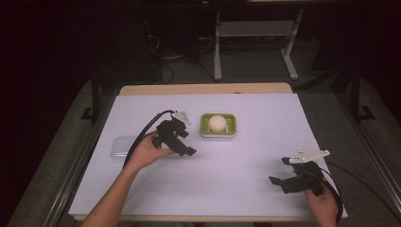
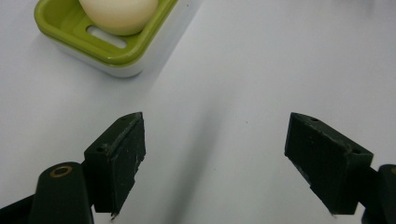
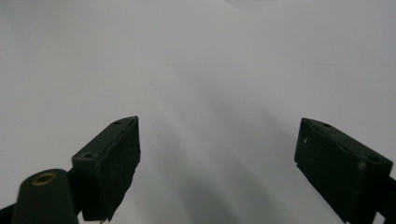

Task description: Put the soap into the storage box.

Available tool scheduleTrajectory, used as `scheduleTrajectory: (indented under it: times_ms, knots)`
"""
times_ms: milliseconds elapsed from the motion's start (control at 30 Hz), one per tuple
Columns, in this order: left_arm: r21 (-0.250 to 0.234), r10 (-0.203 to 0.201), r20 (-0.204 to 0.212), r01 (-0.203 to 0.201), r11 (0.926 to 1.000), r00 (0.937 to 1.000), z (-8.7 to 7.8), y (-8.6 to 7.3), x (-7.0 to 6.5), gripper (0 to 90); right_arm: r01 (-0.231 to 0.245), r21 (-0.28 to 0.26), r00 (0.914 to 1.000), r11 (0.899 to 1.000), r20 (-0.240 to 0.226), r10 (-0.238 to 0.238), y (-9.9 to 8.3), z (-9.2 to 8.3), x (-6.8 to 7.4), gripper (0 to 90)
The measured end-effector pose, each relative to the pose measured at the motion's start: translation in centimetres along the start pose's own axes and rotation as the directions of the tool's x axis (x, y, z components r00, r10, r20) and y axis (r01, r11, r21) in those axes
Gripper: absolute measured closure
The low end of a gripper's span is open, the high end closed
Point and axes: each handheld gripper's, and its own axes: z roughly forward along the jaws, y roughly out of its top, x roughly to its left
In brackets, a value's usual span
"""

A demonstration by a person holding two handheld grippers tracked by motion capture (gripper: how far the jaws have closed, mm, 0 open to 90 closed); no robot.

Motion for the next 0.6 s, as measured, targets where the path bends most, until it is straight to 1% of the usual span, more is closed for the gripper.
scheduleTrajectory:
  times_ms: [33,67,100,133,200,300,333,367,500,600]
  knots:
    - [0.000,0.000,0.000,0.000,1.0000,1.0000,0.0,0.0,0.0,19.9,0.000,0.000,1.0000,1.000,0.000,0.000,0.0,0.0,0.0,13.6]
    - [-0.009,0.004,-0.003,-0.004,1.0000,1.0000,-0.1,-0.5,-0.3,19.8,-0.003,0.002,1.0000,1.000,0.001,0.003,0.0,0.0,0.1,13.6]
    - [-0.009,0.004,-0.003,-0.004,1.0000,1.0000,-0.1,-0.5,-0.3,19.3,-0.003,0.002,1.0000,1.000,0.001,0.003,0.0,0.0,0.1,13.6]
    - [-0.013,-0.004,-0.002,0.004,0.9999,1.0000,-0.2,-0.7,-0.4,19.3,0.000,0.002,1.0000,1.000,0.001,0.000,0.0,0.0,0.2,13.6]
    - [-0.018,-0.007,-0.002,0.007,0.9998,1.0000,-0.3,-1.2,-0.6,18.0,0.004,0.003,1.0000,1.000,0.004,-0.004,0.1,0.1,0.2,13.6]
    - [-0.029,-0.002,-0.005,0.002,0.9996,1.0000,-0.6,-1.9,-1.0,18.0,-0.001,0.001,1.0000,1.000,0.005,0.001,0.1,0.0,0.3,13.6]
    - [-0.037,-0.005,-0.007,0.004,0.9993,1.0000,-0.8,-2.4,-1.2,18.0,0.005,0.000,1.0000,1.000,0.005,-0.005,0.2,0.0,0.4,13.6]
    - [-0.037,-0.005,-0.007,0.004,0.9993,1.0000,-0.8,-2.4,-1.2,18.0,0.005,0.000,1.0000,1.000,0.005,-0.005,0.2,0.0,0.4,13.6]
    - [-0.050,-0.007,-0.007,0.006,0.9988,1.0000,-1.1,-3.2,-1.5,17.9,0.003,0.003,1.0000,1.000,0.008,-0.003,0.2,0.1,0.5,13.6]
    - [-0.066,-0.010,-0.006,0.010,0.9977,0.9999,-1.1,-3.9,-1.9,17.4,0.002,0.005,0.9999,1.000,0.012,-0.002,0.1,0.1,0.4,13.6]
